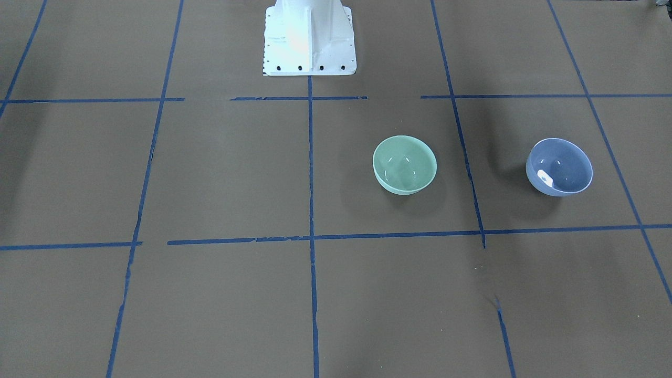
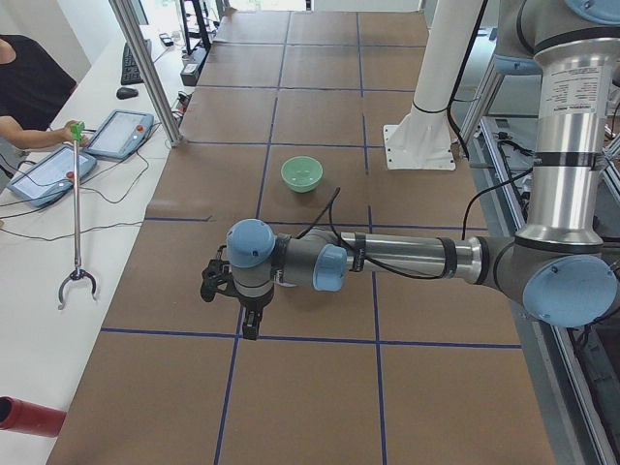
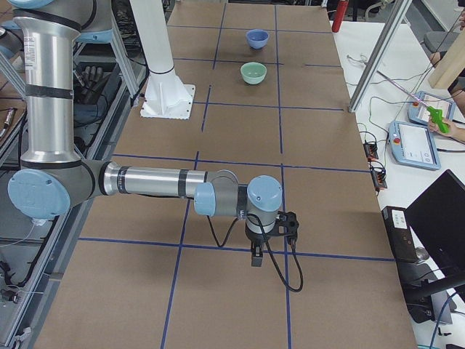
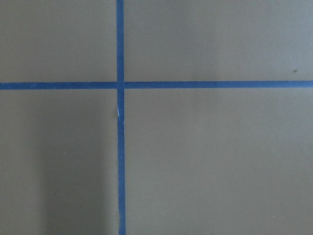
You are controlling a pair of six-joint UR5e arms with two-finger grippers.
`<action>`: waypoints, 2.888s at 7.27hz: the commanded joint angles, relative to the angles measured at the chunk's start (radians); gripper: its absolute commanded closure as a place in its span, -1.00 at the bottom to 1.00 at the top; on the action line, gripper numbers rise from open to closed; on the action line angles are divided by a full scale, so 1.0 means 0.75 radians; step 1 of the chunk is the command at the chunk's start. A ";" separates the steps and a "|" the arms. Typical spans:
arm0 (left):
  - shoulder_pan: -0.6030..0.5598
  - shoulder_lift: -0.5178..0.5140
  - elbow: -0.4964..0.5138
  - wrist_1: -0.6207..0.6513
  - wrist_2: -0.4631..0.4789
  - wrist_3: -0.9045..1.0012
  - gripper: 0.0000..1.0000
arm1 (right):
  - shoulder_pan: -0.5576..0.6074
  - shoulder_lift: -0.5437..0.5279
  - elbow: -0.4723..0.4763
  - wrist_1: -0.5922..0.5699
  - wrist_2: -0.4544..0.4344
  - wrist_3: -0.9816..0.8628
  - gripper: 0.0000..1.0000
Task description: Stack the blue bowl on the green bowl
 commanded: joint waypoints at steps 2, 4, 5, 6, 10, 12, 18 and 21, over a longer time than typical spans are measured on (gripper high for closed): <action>0.175 0.017 -0.079 -0.143 0.012 -0.350 -1.00 | 0.000 0.000 0.000 0.001 0.000 0.000 -1.00; 0.374 0.152 -0.018 -0.610 0.124 -0.721 -1.00 | 0.000 0.000 0.000 0.001 0.000 0.000 -1.00; 0.466 0.157 0.061 -0.797 0.124 -0.879 -1.00 | 0.000 0.000 0.000 0.001 0.000 0.000 -1.00; 0.548 0.155 0.089 -0.864 0.127 -0.979 -1.00 | 0.000 0.000 0.000 0.001 0.002 0.000 -1.00; 0.687 0.144 0.091 -0.873 0.198 -1.036 -0.83 | 0.000 0.000 0.000 0.001 0.000 0.000 -1.00; 0.690 0.144 0.089 -0.873 0.196 -1.021 0.54 | 0.000 0.000 0.000 0.001 0.000 0.000 -1.00; 0.502 0.216 -0.062 -0.796 -0.042 -0.812 1.00 | 0.000 0.000 0.000 0.001 0.000 0.000 -1.00; 0.291 0.206 -0.474 -0.093 -0.043 -0.480 1.00 | 0.000 0.000 0.000 0.001 0.002 0.000 -1.00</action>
